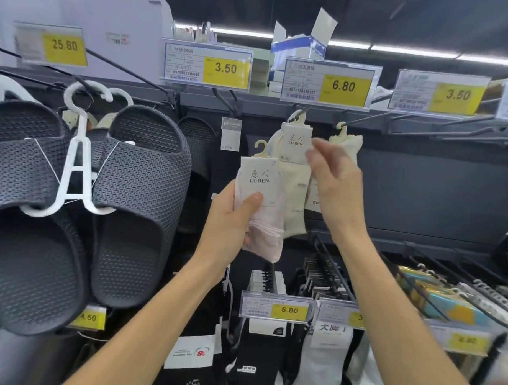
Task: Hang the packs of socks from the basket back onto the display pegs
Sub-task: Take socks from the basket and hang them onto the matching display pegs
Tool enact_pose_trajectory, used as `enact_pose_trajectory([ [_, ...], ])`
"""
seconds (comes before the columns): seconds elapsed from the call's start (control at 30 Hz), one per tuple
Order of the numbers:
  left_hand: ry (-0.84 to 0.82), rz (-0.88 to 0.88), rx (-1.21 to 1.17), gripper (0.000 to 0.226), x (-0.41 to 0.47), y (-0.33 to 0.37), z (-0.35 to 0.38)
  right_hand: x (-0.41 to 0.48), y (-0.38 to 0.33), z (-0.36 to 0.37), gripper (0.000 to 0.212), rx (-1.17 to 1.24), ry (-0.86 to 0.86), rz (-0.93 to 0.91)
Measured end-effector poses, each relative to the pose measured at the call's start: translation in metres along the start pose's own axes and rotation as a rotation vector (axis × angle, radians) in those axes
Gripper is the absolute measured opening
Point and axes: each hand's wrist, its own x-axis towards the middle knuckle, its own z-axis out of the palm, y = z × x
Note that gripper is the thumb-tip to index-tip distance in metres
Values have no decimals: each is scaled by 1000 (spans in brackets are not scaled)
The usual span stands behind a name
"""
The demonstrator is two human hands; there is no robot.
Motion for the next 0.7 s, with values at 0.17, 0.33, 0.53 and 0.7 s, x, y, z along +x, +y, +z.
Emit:
enact_pose_trajectory([
  [0.17,-56,29,68,19,-4,5,14,-26,-12,-4,40,131,-272,61],
  [0.33,-15,73,265,18,-11,-4,14,12,-3,-18,36,270,-16,205],
  [0.53,-77,84,562,15,-29,-16,13,60,5,-7,43,53,-26,149],
  [0.7,-47,245,1006,16,-48,-24,10,67,10,3,48,-59,-28,56],
])
